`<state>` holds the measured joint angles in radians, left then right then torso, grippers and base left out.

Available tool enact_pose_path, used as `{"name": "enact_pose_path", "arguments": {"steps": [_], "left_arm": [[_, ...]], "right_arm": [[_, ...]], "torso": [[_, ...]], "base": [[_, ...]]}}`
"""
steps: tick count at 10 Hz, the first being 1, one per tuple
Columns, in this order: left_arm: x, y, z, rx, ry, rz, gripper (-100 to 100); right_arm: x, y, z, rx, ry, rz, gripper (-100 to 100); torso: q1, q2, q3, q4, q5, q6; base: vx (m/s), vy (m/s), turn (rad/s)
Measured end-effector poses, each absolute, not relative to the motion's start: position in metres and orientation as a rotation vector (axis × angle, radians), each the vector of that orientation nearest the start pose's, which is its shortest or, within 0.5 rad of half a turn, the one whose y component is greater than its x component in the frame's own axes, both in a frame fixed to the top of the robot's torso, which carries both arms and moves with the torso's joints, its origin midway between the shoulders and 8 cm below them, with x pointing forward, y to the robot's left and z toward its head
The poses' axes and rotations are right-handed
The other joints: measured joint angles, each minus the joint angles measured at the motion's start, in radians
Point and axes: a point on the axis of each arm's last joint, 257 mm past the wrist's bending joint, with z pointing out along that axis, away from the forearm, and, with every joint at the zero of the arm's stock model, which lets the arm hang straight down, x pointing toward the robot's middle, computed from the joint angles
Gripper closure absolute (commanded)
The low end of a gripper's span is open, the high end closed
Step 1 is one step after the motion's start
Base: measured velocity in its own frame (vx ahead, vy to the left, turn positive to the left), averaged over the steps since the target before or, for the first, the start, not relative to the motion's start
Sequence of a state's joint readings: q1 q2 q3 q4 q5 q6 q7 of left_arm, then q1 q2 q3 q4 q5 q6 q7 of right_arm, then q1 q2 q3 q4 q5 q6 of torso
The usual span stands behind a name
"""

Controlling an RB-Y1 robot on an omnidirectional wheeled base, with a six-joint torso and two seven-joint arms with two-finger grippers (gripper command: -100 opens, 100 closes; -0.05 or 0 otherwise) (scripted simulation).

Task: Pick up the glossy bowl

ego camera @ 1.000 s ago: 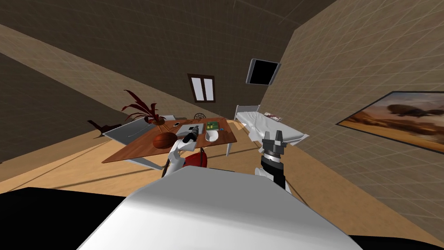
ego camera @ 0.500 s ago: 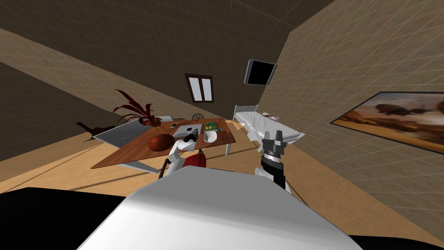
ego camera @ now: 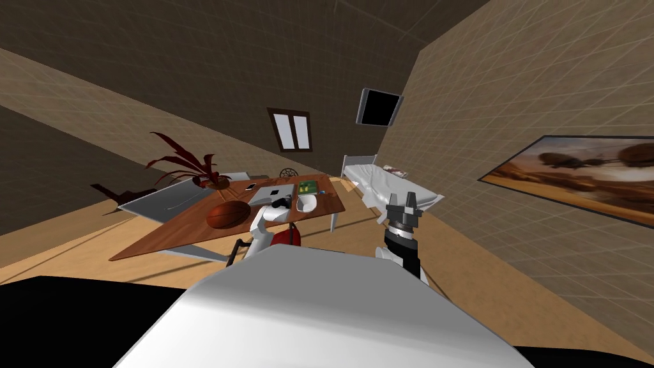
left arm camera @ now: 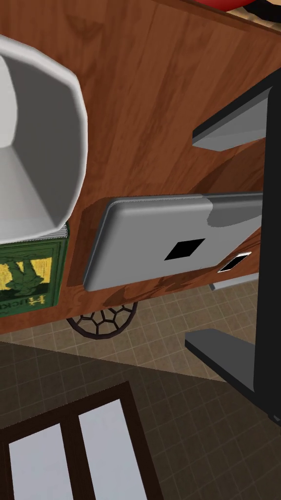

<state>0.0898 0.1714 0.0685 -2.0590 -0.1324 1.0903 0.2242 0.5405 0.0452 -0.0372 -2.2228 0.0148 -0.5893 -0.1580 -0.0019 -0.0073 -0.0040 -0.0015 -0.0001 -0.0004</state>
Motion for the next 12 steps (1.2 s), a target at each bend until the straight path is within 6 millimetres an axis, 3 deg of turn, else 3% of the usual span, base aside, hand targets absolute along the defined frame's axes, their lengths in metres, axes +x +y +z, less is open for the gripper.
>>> {"name": "enact_pose_path", "arguments": {"steps": [5, 12], "left_arm": [[0.417, 0.350, -0.317, -1.942, 1.456, -0.494, -100], [0.351, 0.300, -0.403, -2.287, 1.521, -0.377, -100]], "right_arm": [[0.333, -0.298, 0.003, 0.734, 0.539, 1.385, 0], [0.333, -0.298, 0.003, 0.734, 0.539, 1.385, 0]], "torso": [[-0.001, 0.000, 0.000, 0.000, 0.000, 0.000], [-0.001, 0.000, 0.000, 0.000, 0.000, 0.000]], "base": [[0.075, -0.036, -0.053], [0.104, -0.027, -0.036]]}}
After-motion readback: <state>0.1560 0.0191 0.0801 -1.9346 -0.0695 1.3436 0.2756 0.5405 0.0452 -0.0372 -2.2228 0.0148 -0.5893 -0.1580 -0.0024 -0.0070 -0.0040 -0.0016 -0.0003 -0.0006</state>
